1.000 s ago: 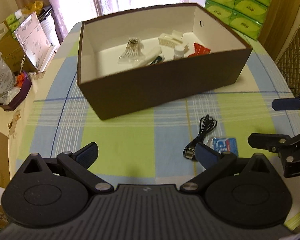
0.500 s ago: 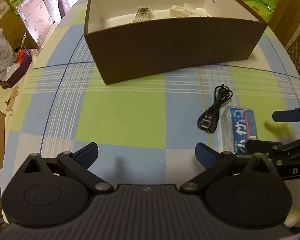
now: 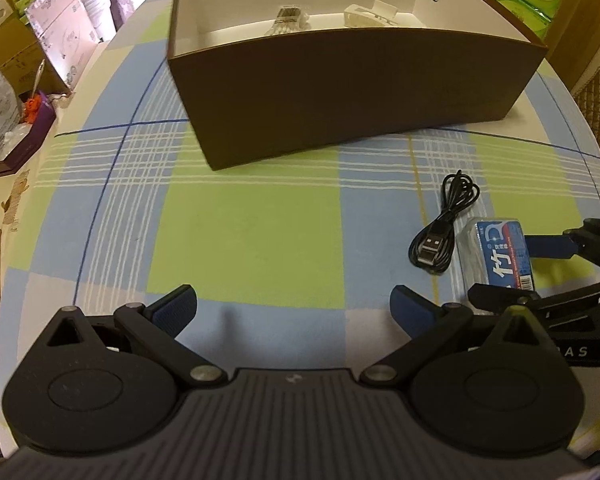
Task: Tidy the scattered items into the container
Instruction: 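Grasp the black USB cable with left tool while right tool grasps the blue floss pick box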
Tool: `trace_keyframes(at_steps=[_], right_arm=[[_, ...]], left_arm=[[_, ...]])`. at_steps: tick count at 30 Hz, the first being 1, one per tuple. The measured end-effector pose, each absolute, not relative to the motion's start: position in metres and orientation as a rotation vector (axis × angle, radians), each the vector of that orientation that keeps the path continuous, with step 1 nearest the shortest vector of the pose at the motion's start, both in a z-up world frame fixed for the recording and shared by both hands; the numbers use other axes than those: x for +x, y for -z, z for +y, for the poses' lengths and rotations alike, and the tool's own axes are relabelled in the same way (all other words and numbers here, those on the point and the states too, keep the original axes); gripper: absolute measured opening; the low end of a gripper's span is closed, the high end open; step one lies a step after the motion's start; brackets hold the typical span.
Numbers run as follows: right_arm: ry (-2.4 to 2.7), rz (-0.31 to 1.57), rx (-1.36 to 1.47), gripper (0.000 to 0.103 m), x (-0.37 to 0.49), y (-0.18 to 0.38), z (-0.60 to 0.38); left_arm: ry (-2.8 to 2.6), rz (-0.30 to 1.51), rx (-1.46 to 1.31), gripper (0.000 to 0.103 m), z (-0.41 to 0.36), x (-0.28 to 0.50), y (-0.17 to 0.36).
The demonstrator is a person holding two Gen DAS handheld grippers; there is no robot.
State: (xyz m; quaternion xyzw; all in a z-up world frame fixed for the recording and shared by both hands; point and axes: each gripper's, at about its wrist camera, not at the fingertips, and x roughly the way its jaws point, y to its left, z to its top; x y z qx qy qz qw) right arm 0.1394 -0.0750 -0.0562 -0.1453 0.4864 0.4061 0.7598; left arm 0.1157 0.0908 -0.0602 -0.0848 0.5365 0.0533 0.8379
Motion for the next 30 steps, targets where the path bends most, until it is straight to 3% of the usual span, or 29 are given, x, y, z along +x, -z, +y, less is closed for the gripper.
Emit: trace_keyframes(at_steps=[4, 16, 24, 30], right_arm=[[-0.853, 1.071, -0.313, 0.061, 0.151, 0.058, -0.087], [-0.722, 1.078, -0.261, 0.061, 0.191, 0.058, -0.13], [-0.717, 1.079, -0.237, 0.061, 0.195, 0.058, -0.137], [-0.724, 1.079, -0.236, 0.061, 0.195, 0.058, -0.135]], left_arm=[[-0.072, 1.128, -0.161, 0.1, 0.084, 0.125, 0.06], [0.153, 1.061, -0.062, 0.092, 0.036, 0.171, 0.063], [0.253, 1.06, 0.009, 0.066, 0.009, 0.205, 0.082], [0.268, 1.061, 0.023, 0.034, 0.006, 0.209, 0.092]])
